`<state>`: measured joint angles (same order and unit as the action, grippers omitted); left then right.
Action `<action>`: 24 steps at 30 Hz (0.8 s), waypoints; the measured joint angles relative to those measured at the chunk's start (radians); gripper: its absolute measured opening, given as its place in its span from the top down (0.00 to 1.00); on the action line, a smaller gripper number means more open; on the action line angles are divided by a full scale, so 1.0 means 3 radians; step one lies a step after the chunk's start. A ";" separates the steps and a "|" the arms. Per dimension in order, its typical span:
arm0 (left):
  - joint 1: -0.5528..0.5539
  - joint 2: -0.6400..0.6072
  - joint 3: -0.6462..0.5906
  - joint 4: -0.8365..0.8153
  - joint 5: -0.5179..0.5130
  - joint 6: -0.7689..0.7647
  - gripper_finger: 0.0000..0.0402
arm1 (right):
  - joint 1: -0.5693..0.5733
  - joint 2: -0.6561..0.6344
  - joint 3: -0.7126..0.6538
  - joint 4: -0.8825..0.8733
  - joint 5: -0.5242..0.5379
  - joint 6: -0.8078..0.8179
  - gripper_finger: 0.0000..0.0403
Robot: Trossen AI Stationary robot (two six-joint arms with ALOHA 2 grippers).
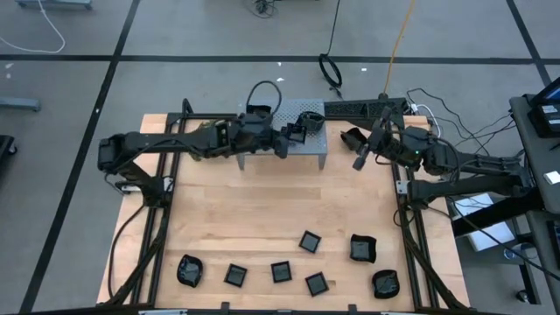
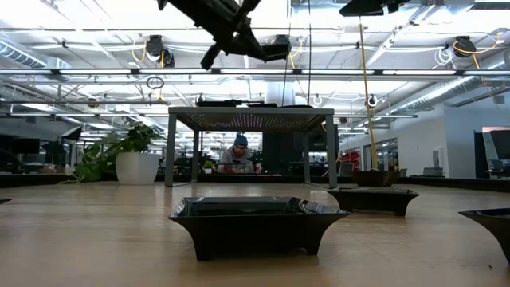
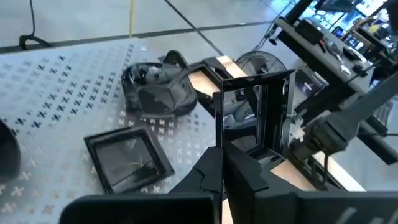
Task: Pick & Place Mini shaped plates
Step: Stack the black square plate on top of the black square plate on the shelf
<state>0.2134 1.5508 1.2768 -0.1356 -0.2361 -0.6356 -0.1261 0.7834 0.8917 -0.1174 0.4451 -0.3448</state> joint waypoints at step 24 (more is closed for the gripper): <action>0.0101 0.0286 0.0083 -0.0112 0.0190 -0.0101 0.96 | 0.0003 -0.0617 0.0000 -0.0309 0.0013 -0.0118 0.61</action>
<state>0.2437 1.6367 1.3018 -0.1692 -0.1792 -0.6659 -0.1253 0.5983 0.8917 -0.2100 0.4491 -0.3801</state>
